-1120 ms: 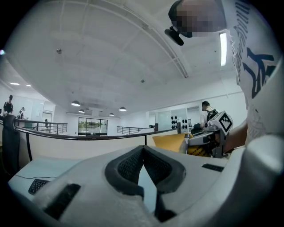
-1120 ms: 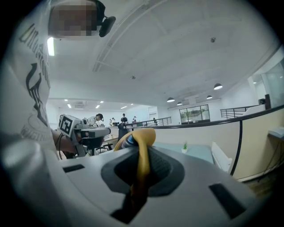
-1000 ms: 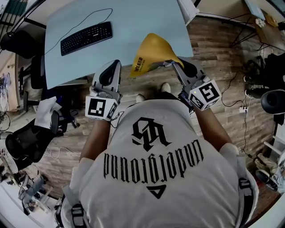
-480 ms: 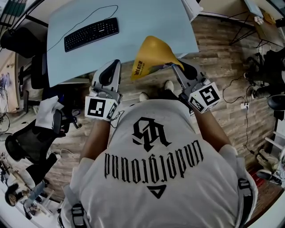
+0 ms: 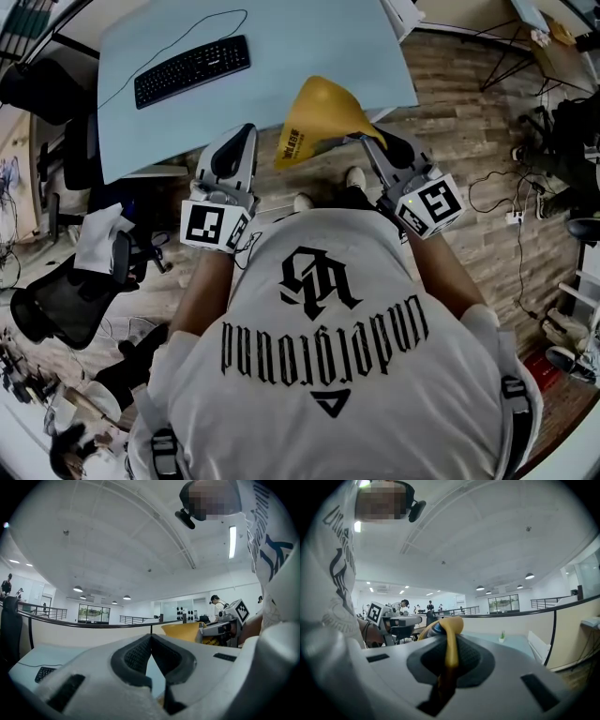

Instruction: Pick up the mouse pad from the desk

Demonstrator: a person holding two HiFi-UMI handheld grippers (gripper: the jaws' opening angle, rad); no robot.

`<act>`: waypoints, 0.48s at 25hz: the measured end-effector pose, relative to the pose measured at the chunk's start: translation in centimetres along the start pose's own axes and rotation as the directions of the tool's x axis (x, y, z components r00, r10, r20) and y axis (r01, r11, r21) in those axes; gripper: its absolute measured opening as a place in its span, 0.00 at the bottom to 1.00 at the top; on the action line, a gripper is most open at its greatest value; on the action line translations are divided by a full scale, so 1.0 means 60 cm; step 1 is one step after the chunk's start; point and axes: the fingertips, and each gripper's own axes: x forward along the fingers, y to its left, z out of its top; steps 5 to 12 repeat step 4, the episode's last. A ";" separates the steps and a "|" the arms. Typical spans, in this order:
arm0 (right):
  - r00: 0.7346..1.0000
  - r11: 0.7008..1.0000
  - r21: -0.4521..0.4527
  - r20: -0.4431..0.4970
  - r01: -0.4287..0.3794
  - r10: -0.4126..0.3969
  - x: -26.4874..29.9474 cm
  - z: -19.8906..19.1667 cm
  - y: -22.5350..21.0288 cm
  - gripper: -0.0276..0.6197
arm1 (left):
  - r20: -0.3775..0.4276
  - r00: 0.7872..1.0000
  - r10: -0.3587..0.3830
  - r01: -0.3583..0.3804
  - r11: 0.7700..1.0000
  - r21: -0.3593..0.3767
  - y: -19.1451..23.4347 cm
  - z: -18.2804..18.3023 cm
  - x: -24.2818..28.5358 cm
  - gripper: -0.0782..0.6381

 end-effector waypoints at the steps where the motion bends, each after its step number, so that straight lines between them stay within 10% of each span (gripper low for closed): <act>1: 1.000 1.000 0.001 -0.001 0.002 -0.002 -0.001 0.000 0.001 0.08 | 0.002 1.000 -0.003 0.003 1.000 0.000 -0.002 0.001 0.000 0.12; 12: 1.000 1.000 0.001 -0.002 0.005 -0.005 -0.006 0.003 0.004 0.08 | 0.002 1.000 -0.008 0.008 1.000 -0.001 -0.007 0.004 -0.001 0.12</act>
